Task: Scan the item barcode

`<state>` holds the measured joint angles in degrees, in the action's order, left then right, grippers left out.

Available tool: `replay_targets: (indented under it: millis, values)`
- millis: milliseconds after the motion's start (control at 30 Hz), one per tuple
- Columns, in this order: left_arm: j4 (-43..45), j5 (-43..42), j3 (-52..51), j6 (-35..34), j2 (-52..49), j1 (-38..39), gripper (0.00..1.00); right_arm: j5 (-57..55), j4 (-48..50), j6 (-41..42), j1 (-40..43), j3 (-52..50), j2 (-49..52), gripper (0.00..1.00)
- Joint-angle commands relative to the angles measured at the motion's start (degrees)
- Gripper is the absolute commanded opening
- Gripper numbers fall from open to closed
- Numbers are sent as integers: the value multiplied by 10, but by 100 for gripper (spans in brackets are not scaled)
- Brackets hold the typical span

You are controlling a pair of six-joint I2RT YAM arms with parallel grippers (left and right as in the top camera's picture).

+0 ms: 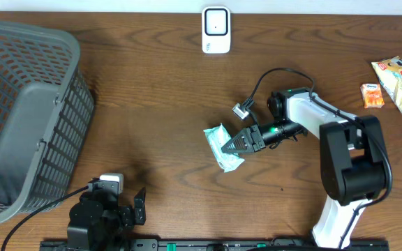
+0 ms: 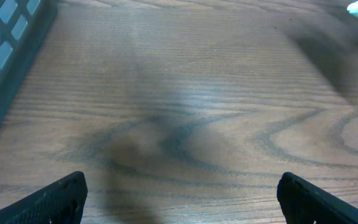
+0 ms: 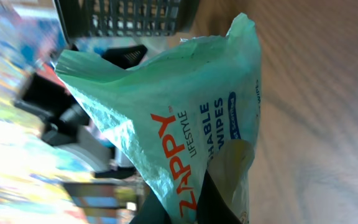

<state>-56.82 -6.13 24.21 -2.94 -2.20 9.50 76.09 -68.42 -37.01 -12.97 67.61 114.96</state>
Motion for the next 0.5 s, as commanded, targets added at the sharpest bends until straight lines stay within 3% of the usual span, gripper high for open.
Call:
replay_targets:
  millis: [0,200,467]
  values:
    - [-1,-7,2,3,1,2,98,-35,38,-31,-4,13,-54,2]
    - [-1,-7,2,3,1,2,98,-361,263,284,-46,39,-75,1]
    - [-1,-7,2,3,1,2,98,-665,510,360,-121,47,-73,1]
